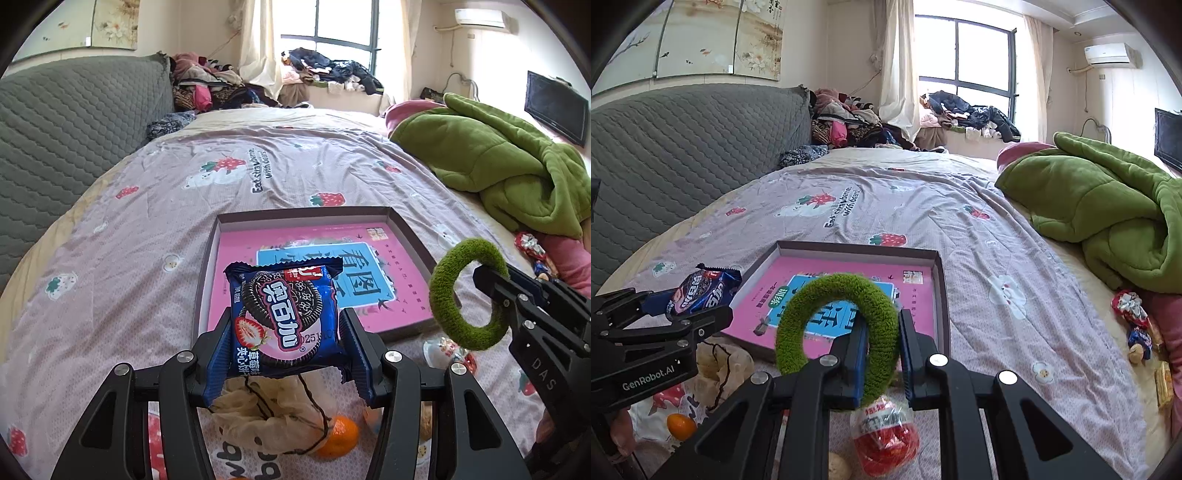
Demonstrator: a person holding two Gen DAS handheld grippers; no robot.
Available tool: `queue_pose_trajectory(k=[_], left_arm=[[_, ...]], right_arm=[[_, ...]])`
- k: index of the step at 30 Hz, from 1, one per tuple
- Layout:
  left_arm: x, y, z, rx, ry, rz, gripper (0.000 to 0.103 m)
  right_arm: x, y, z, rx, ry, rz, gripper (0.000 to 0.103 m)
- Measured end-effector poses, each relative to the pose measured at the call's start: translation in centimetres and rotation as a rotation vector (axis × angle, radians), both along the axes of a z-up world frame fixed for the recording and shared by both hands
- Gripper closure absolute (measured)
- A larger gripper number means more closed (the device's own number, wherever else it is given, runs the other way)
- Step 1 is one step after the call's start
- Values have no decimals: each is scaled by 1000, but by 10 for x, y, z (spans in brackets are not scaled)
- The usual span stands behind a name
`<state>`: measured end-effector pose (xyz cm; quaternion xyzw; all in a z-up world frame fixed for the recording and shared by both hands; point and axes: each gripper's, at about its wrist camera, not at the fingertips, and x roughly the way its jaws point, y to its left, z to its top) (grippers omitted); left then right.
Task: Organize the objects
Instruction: 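Carry the cookie pack and green ring with both grippers over the pink box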
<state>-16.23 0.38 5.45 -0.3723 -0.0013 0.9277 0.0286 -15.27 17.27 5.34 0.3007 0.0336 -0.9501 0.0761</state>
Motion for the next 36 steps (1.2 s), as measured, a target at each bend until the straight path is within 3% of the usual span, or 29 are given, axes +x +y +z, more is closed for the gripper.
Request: queue_pose_trajectory(k=[12, 28, 36], left_arm=[[-31, 1, -7, -14, -45, 13, 46], [-75, -6, -31, 11, -164, 24, 46], [-98, -9, -52, 11, -271, 26, 46]], right_arm=[[-30, -3, 0, 37, 8, 2, 87], [-76, -3, -33, 34, -121, 40, 87], [-91, -9, -52, 79, -177, 53, 87]])
